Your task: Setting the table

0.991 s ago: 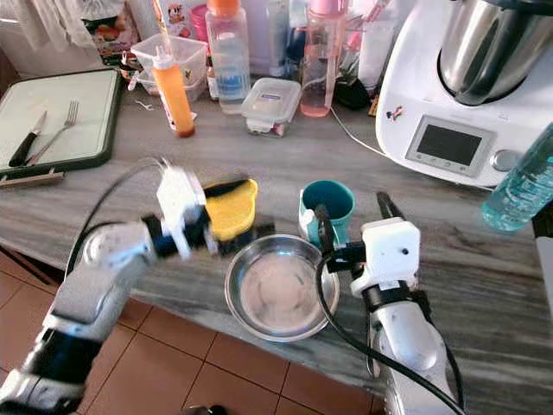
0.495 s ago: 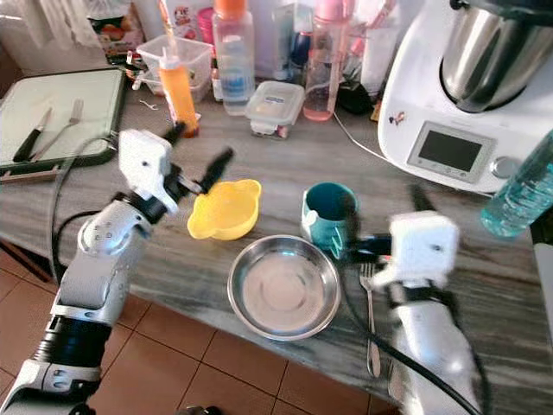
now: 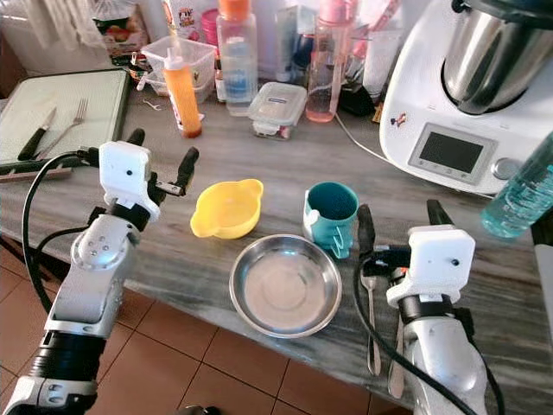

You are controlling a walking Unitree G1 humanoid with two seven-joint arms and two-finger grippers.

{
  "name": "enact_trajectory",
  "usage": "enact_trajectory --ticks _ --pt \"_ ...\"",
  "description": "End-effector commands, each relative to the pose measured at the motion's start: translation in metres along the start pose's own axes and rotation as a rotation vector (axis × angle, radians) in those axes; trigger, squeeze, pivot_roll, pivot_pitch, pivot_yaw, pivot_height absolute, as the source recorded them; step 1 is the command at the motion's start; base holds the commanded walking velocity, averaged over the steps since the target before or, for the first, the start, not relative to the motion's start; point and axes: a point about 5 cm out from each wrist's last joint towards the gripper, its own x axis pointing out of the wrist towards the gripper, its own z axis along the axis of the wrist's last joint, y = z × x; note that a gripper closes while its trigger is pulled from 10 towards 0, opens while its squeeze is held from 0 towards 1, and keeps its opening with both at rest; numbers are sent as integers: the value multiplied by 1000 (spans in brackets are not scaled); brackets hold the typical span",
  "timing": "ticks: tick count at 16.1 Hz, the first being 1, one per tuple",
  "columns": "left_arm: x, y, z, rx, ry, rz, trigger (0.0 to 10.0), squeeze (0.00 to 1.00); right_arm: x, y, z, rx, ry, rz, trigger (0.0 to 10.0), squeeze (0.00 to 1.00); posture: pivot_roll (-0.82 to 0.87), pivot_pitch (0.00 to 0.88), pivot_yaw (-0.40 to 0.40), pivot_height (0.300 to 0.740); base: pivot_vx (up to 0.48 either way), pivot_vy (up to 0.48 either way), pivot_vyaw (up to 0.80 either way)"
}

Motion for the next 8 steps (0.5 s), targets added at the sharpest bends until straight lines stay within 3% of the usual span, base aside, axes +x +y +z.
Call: enact_trajectory --ticks 1,8 --pt "-1 -2 5 28 -25 -12 10000 0 -2 1 3 -7 -3 13 10000 0 105 79 -13 740 0 0 -456" --pt "-9 -9 -6 -13 22 -20 10000 0 -2 -1 6 -14 -9 1 10000 0 100 80 -9 740 0 0 0"
